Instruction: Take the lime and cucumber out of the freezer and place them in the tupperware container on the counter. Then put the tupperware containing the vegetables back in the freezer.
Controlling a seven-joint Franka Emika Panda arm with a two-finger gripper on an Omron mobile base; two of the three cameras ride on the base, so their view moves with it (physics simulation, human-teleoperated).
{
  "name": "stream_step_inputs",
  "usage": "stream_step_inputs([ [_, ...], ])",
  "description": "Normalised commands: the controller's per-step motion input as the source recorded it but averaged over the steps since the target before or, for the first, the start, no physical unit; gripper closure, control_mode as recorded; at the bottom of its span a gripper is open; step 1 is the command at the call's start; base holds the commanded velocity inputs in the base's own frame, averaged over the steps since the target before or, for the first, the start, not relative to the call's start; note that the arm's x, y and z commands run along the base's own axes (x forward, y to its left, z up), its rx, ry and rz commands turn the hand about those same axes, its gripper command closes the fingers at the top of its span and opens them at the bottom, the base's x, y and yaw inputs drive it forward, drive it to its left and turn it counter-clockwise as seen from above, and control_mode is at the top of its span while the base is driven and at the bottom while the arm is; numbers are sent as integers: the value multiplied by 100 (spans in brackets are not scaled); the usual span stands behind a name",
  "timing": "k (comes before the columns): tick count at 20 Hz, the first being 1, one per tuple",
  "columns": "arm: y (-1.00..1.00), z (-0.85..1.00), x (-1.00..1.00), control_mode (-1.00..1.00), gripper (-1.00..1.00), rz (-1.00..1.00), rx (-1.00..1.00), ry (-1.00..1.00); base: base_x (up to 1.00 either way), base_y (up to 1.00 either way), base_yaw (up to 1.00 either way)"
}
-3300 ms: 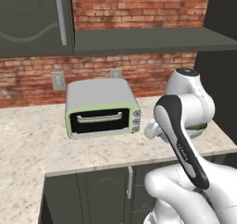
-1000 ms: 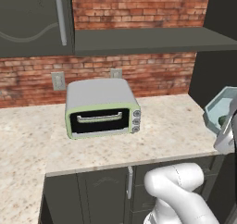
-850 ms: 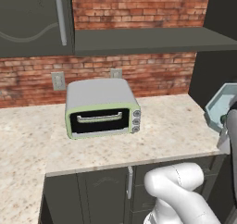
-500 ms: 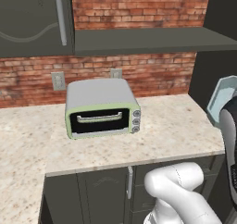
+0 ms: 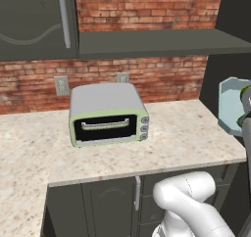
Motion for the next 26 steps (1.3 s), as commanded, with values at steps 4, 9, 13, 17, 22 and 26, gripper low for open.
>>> stream_step_inputs([
  [4,0,-3,12,-100,100,26,-13,-6,0,0,0],
  [9,0,-1,5,-100,100,22,-11,0,0,0,0],
  [13,0,0,2,-100,100,12,-8,0,0,0,0],
  [17,1,0,5,-100,100,10,-6,1,0,0,0],
  [22,0,0,0,-100,100,3,-1,2,0,0,0],
  [26,0,0,0,-100,100,0,0,0,0,0,0],
])
